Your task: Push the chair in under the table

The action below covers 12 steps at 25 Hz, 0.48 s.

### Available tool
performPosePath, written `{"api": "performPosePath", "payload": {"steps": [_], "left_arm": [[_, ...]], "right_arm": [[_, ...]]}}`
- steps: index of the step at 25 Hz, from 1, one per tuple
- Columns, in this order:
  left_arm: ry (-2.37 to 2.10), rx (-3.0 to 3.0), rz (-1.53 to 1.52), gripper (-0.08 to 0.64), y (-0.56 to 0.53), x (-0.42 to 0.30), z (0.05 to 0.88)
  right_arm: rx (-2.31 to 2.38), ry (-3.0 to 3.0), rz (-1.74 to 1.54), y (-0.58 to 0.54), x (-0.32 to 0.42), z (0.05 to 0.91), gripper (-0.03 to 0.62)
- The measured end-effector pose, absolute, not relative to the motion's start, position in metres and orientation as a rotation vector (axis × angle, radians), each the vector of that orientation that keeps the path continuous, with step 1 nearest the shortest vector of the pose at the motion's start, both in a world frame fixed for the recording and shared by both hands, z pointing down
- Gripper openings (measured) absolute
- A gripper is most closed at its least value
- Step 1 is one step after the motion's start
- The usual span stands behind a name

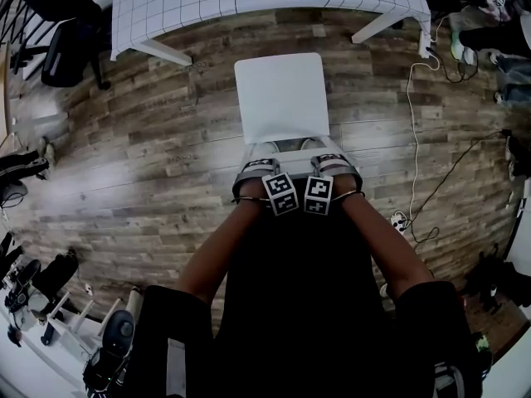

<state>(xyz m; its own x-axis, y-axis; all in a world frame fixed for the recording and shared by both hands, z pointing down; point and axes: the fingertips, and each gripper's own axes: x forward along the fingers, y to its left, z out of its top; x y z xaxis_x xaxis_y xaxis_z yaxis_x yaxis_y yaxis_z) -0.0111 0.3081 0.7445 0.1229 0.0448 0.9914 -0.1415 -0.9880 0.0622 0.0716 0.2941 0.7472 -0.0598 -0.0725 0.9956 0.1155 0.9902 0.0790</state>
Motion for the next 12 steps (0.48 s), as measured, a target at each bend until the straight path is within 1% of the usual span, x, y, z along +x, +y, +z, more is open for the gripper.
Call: {"api": "performPosePath", "payload": {"steps": [12], "left_arm": [[-0.050, 2.253, 2.000, 0.091, 0.288, -0.022, 0.742]], "right_arm": [[-0.039, -1.613, -0.151, 0.276, 0.060, 0.745, 0.074]]}}
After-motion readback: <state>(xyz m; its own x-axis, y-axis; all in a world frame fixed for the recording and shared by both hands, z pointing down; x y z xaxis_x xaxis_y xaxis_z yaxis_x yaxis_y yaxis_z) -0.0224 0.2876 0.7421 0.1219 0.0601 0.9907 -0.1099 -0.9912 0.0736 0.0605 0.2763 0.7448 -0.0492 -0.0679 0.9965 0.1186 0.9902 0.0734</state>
